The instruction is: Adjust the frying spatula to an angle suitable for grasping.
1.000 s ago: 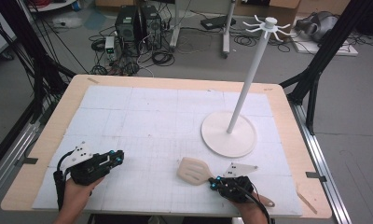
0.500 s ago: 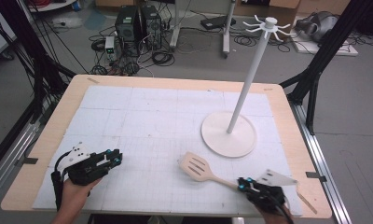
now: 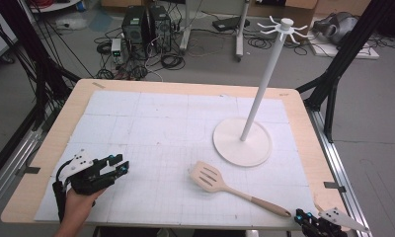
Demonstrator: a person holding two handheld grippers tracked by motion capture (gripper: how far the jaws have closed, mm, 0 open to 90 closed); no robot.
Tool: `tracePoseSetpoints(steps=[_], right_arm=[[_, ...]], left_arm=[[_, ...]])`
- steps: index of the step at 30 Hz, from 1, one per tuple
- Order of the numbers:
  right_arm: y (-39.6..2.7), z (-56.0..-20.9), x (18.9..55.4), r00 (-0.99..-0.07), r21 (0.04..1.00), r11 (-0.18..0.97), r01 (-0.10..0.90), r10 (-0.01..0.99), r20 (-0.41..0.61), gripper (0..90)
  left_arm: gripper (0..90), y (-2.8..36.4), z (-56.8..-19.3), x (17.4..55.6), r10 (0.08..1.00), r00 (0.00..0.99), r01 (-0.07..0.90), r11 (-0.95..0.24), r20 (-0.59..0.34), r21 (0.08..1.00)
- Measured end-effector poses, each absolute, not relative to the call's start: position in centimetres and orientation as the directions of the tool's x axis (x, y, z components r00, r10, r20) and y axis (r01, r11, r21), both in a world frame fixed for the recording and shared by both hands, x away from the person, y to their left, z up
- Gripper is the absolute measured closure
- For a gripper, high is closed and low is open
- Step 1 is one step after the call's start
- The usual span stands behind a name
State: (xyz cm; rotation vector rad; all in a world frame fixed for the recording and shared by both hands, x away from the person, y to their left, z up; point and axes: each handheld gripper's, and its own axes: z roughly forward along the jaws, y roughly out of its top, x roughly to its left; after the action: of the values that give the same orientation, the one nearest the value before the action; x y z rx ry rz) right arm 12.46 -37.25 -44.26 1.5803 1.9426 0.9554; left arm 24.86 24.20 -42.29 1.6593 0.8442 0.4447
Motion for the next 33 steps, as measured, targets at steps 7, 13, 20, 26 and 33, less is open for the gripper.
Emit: tracePoseSetpoints(steps=[7, 13, 20, 26, 33], right_arm=[[-36.8, -44.8, 12.4, -0.242, 0.746, 0.077, 0.661, 0.963, 0.115, 88.9], [-36.1, -44.7, 13.1, -0.204, 0.737, 0.043, 0.675, 0.970, 0.130, 88.9], [-35.2, -44.5, 14.2, -0.194, 0.724, 0.033, 0.689, 0.971, 0.141, 88.9], [-33.1, -44.3, 16.4, -0.217, 0.714, 0.066, 0.697, 0.968, 0.123, 88.9], [-30.8, -44.3, 17.6, -0.238, 0.714, 0.073, 0.697, 0.962, 0.134, 88.9]], left_arm=[[59.0, 24.3, -42.4, 24.9, 0.733, 0.665, 0.295, -0.078, -0.146, 0.952], [59.5, 24.5, -42.4, 24.9, 0.737, 0.660, 0.296, -0.075, -0.148, 0.952], [62.6, 24.4, -42.5, 24.9, 0.731, 0.666, 0.295, -0.077, -0.147, 0.953], [63.3, 24.6, -42.5, 24.9, 0.735, 0.662, 0.293, -0.075, -0.146, 0.953], [64.3, 24.9, -42.6, 24.8, 0.735, 0.662, 0.294, -0.074, -0.147, 0.953]])
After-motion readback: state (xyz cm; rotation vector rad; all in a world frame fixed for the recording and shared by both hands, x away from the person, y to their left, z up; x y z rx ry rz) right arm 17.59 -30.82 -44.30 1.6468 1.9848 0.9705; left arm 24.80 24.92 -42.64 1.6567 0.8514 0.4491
